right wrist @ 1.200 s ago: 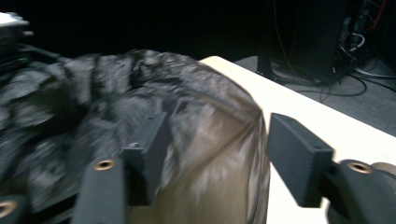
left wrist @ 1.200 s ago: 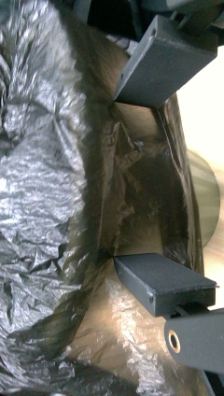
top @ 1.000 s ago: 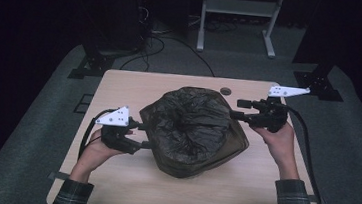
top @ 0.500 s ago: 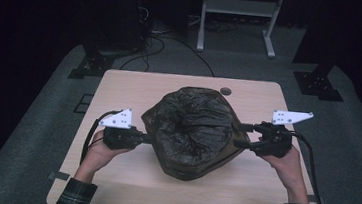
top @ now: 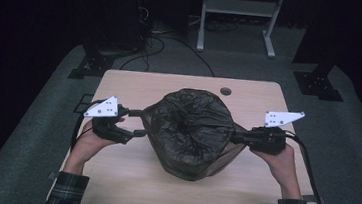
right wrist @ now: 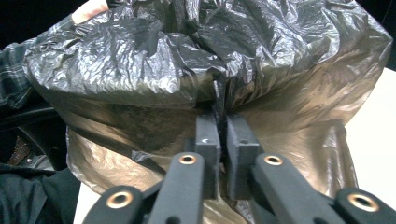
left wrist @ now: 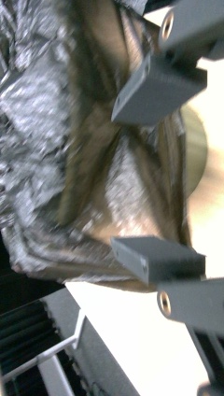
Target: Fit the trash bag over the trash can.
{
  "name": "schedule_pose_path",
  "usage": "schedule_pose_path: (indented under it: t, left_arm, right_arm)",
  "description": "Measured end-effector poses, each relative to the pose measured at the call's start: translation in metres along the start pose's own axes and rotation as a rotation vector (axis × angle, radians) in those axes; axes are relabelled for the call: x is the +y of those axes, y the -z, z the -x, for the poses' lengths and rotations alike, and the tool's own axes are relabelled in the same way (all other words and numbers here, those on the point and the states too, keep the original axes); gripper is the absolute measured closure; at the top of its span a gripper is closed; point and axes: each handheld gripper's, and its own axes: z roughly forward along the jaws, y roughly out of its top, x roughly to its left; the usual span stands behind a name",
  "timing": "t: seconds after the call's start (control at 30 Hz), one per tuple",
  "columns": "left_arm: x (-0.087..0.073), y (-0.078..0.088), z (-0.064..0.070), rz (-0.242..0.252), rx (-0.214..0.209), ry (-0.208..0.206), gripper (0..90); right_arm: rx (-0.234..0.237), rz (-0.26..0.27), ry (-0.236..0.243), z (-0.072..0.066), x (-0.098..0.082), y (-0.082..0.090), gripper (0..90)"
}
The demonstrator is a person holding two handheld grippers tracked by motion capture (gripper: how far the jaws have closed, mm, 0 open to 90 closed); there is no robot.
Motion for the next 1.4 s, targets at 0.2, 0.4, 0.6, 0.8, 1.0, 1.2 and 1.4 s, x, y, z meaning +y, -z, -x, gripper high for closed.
schedule_pose_path:
  t: [0.2, 0.4, 0.6, 0.8, 1.0, 1.2, 1.4]
  left_arm:
    - [0.003, -0.014, -0.017, 0.029, -0.047, -0.004, 16.5]
    - [-0.005, -0.026, -0.03, -0.001, -0.129, -0.006, 16.5]
    - [-0.008, -0.036, -0.028, -0.056, -0.172, -0.002, 42.7]
    - [-0.006, -0.029, -0.025, -0.043, -0.186, 0.031, 84.5]
    - [-0.01, -0.026, -0.017, -0.05, -0.198, 0.051, 89.8]
    - [-0.024, -0.025, -0.01, -0.079, -0.191, 0.071, 89.8]
    - [-0.035, -0.028, -0.009, -0.126, -0.179, 0.074, 89.8]
  right_arm:
    - [0.015, -0.007, -0.001, 0.001, 0.001, 0.0, 88.8]
    - [0.03, -0.014, -0.001, 0.004, 0.002, 0.001, 89.0]
    - [0.033, -0.01, -0.007, 0.006, 0.001, -0.001, 89.4]
    - [0.038, -0.013, -0.012, 0.006, 0.002, -0.001, 89.7]
    - [0.037, -0.012, -0.011, 0.005, 0.003, 0.0, 89.9]
    - [0.023, -0.062, -0.024, 0.004, -0.009, -0.004, 90.0]
    - [-0.001, -0.117, -0.042, 0.005, -0.027, -0.011, 90.0]
